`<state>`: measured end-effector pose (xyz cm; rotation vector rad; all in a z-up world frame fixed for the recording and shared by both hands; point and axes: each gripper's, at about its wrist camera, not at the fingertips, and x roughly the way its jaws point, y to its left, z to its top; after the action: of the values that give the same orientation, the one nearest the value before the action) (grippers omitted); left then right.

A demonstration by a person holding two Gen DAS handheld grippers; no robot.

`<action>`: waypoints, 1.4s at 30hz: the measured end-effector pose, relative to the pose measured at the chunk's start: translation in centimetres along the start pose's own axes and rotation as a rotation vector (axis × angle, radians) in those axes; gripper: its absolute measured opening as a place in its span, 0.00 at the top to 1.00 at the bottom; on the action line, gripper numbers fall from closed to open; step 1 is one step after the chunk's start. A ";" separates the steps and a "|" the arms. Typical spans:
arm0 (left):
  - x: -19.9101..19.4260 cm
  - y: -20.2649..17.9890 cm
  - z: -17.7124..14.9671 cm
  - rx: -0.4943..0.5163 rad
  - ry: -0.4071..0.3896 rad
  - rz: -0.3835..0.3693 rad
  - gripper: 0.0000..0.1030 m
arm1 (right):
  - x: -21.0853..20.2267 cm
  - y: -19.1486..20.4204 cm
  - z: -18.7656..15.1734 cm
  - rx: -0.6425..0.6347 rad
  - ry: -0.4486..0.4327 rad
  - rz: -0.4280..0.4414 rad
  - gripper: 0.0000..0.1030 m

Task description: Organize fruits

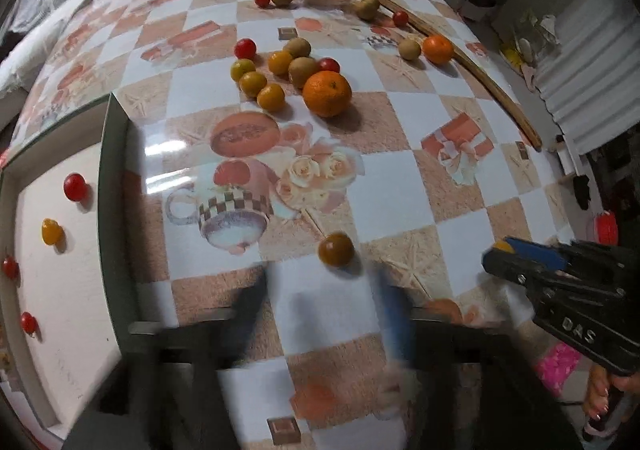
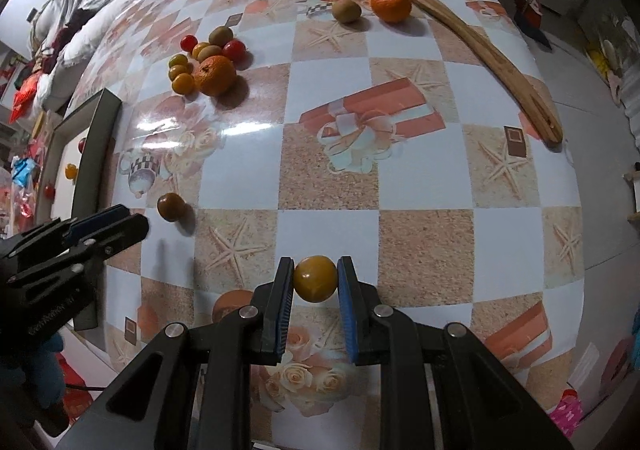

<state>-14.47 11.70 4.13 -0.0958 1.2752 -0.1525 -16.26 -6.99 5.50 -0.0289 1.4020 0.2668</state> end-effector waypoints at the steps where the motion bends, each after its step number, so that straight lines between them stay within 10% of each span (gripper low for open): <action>1: 0.0 -0.1 0.1 -0.001 -0.025 0.015 0.25 | 0.1 0.0 0.0 0.003 0.002 -0.001 0.77; 8: 2.7 -0.4 0.8 0.014 0.032 0.049 0.28 | 0.1 -0.6 -0.4 0.033 0.010 -0.013 0.77; 15: 3.4 -1.4 0.4 0.043 0.048 0.108 0.49 | 0.3 -1.3 -0.7 0.059 0.016 -0.021 0.77; 20: 3.1 -1.2 0.7 0.027 0.050 0.010 0.77 | 0.4 -1.0 -0.7 0.056 0.023 -0.016 0.77; 42: -1.9 3.5 1.2 -0.104 -0.041 -0.011 0.77 | -0.4 3.4 2.0 -0.044 -0.012 0.037 0.77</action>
<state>-13.61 15.43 5.75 -0.1947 1.2413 -0.0936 -15.03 -3.43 6.73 -0.0374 1.3855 0.3277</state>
